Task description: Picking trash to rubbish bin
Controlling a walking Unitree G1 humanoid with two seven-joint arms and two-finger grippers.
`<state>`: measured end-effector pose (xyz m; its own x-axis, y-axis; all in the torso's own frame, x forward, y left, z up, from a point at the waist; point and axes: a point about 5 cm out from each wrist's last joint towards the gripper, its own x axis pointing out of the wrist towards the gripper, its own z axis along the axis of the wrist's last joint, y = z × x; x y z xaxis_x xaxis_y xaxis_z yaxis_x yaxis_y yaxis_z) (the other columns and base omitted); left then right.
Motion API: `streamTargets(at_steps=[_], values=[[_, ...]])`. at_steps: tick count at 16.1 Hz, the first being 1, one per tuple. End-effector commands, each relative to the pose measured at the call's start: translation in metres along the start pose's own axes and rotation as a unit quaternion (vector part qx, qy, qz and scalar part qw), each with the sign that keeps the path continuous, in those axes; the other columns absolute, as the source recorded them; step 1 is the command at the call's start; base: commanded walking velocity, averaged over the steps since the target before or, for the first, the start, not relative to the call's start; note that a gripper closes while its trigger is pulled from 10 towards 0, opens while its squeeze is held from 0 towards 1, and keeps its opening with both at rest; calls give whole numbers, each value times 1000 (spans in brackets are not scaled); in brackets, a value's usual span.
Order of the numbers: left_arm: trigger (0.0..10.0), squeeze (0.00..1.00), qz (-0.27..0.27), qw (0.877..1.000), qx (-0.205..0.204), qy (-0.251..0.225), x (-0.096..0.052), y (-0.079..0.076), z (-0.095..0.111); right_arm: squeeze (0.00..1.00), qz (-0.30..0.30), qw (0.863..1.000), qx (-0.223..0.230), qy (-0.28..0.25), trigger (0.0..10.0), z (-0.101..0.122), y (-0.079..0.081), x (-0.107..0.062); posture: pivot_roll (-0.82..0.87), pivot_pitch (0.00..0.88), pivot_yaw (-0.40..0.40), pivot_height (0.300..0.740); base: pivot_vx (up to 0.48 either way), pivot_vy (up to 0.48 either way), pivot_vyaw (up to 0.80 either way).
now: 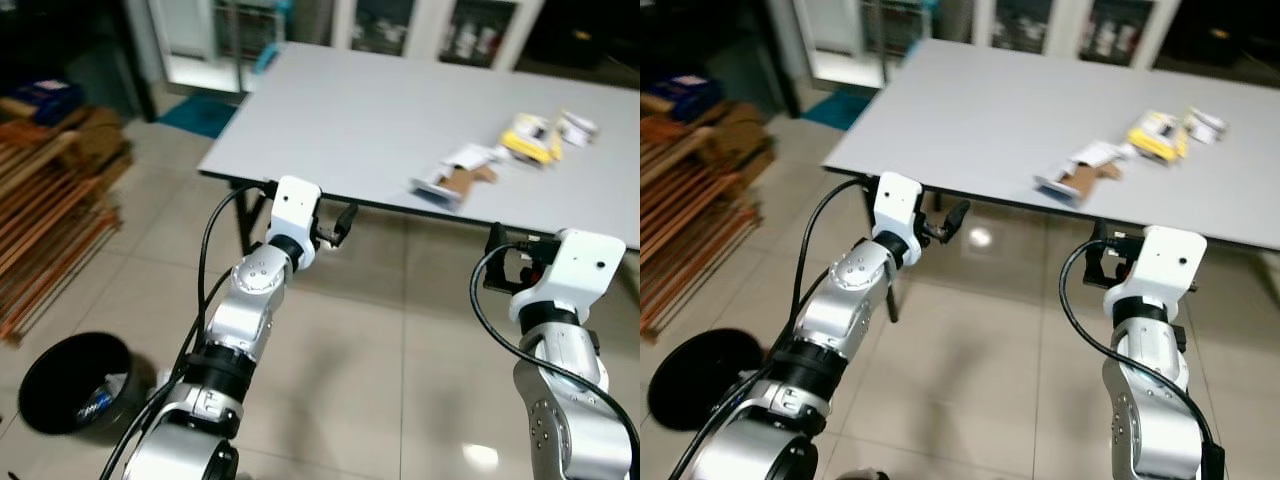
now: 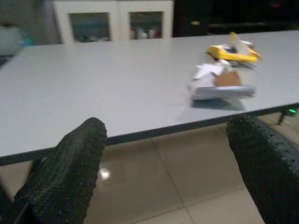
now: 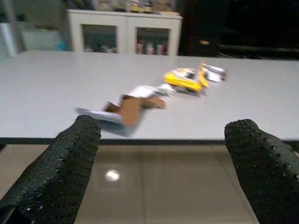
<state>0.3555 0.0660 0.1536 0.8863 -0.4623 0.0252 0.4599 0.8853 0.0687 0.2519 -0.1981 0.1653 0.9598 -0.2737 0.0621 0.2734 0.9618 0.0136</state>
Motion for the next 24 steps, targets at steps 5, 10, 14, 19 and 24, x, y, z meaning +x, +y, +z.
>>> streamTargets(at_steps=[5, 10, 14, 19, 24], values=[[10000, 0, -5, 1000, -4, 0, 5, -2, 2, 1000, -13, 1000, -11, 15, 10000, -5, -3, -1, 104, 70, -36, 740, 0, 0, -746], [10000, 0, -7, 1000, -1, -2, 6, -1, 3, 1000, -8, 1000, -12, 23, 10000, -9, -2, -2, 101, 66, -35, 740, 0, 0, -747], [10000, 0, -1, 1000, 0, -8, 8, 3, 7, 1000, 21, 1000, -1, 15, 10000, -7, 8, -4, 103, 63, -34, 740, 151, 0, -173], [10000, 0, 0, 1000, 2, -7, 8, 4, 6, 1000, 35, 999, 1, 18, 10000, -9, 13, -5, 103, 63, -34, 740, 368, 0, 0], [10000, 0, 5, 1000, 2, -3, 8, 6, 5, 1000, 42, 999, 3, 25, 10000, -11, 14, -6, 105, 67, -31, 740, 373, 0, 0]])
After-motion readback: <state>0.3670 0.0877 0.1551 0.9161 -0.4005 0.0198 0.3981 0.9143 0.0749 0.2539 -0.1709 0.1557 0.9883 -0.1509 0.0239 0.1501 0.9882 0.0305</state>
